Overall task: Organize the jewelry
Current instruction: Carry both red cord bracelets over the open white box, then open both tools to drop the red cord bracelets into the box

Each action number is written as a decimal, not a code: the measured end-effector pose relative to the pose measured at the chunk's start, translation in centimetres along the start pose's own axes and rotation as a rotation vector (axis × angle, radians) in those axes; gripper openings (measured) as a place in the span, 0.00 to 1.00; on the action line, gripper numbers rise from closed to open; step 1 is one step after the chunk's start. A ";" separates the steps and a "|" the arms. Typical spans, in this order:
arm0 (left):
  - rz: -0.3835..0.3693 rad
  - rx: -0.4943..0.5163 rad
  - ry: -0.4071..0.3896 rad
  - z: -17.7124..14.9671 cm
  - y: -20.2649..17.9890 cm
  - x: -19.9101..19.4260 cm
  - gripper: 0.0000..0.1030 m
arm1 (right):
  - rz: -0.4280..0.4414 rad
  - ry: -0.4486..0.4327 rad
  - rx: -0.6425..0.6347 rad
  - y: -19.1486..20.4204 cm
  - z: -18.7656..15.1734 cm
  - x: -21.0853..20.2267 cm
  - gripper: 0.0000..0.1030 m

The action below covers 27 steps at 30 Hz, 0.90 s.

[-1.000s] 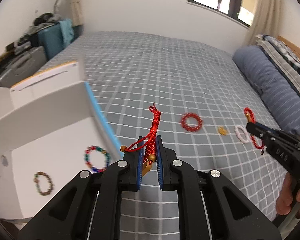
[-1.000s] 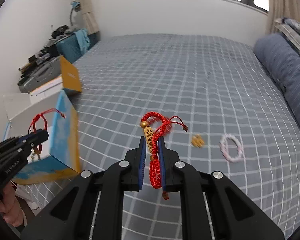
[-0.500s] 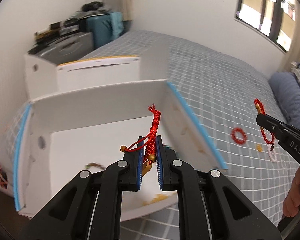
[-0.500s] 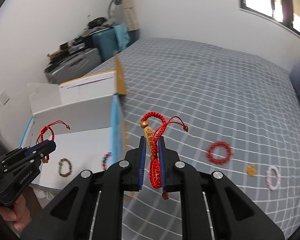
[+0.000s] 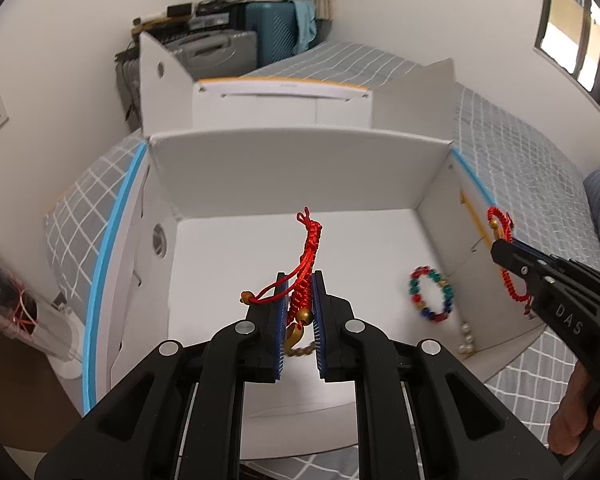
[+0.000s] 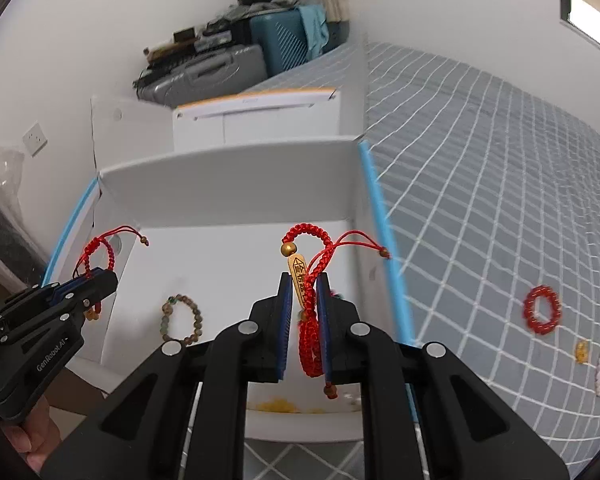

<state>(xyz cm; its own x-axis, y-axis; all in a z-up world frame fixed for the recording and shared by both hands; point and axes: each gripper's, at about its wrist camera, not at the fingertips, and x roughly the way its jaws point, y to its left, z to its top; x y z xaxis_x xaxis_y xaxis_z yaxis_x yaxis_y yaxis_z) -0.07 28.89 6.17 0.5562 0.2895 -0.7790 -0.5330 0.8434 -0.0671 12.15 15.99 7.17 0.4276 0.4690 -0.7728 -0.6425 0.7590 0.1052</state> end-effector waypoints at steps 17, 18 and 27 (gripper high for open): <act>0.015 -0.005 0.077 -1.5 0.6 2.8 0.11 | -0.005 0.087 -0.006 1.3 -1.1 3.8 0.14; 0.015 -0.005 0.078 -1.5 0.7 2.7 0.12 | -0.005 0.088 -0.006 1.3 -1.1 3.9 0.14; 0.018 -0.014 0.059 -1.4 0.9 2.1 0.30 | -0.013 0.039 -0.010 1.4 -0.9 2.7 0.54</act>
<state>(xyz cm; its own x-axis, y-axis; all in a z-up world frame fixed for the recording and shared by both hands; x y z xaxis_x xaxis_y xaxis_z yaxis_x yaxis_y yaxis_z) -0.25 29.64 3.63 0.5078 0.2770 -0.8158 -0.5519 0.8316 -0.0612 11.86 17.89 4.69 0.4115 0.4410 -0.7976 -0.6434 0.7604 0.0884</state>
